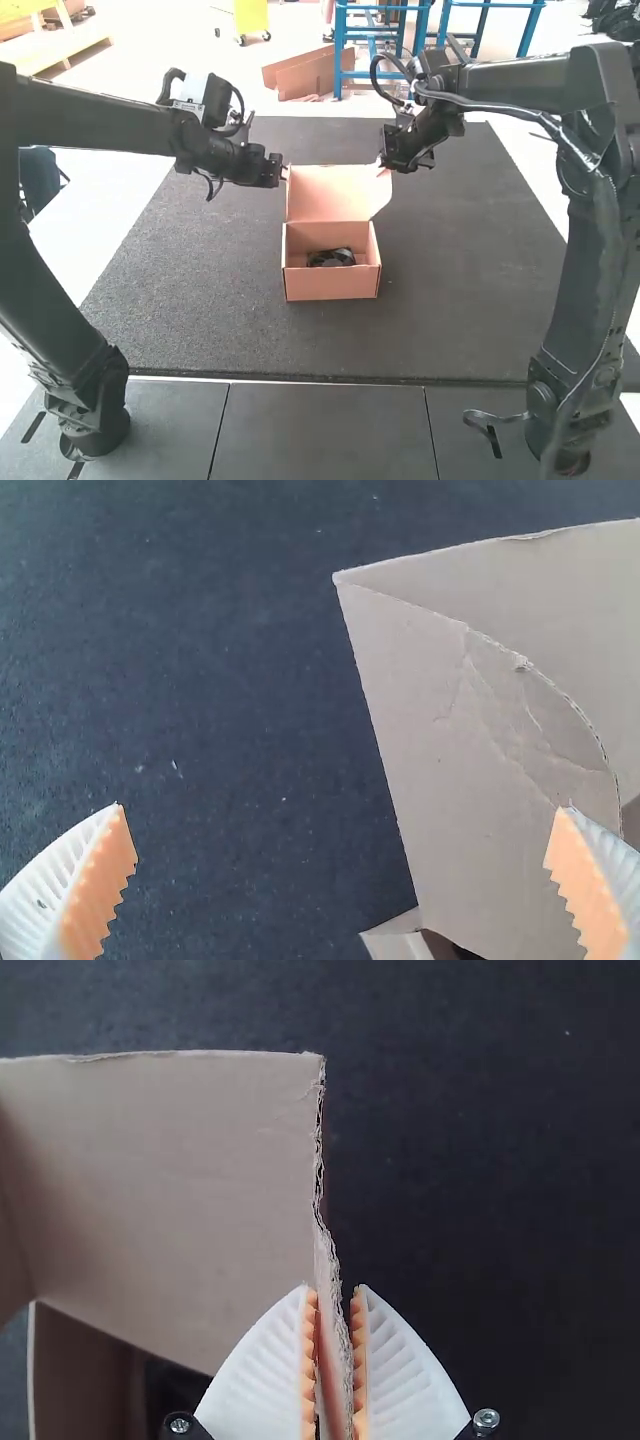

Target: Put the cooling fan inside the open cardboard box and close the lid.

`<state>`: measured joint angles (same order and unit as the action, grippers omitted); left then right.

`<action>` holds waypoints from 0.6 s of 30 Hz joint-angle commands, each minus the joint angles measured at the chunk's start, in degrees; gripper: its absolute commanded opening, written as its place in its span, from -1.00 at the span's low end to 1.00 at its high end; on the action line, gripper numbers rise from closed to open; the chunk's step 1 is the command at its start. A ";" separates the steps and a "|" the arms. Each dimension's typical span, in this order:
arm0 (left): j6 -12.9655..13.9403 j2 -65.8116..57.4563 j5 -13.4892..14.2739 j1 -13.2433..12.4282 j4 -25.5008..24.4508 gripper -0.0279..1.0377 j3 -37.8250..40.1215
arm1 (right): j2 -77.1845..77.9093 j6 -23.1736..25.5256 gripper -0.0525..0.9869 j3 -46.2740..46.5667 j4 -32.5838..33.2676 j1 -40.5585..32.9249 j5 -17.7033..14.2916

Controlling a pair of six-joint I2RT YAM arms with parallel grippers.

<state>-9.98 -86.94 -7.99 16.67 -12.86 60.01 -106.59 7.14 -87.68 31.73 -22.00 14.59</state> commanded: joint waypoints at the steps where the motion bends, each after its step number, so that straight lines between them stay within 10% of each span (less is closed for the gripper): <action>1: -0.48 2.03 -0.54 0.56 -0.06 0.87 1.60 | 4.28 0.51 -0.72 -2.67 0.35 0.47 -0.79; 18: -0.39 2.91 -0.54 0.56 -0.76 0.87 1.60 | 6.13 -0.19 -0.91 -1.18 3.43 -2.08 -0.53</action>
<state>-9.98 -86.91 -7.99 16.67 -13.78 60.01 -103.53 7.29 -87.68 34.89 -22.48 14.13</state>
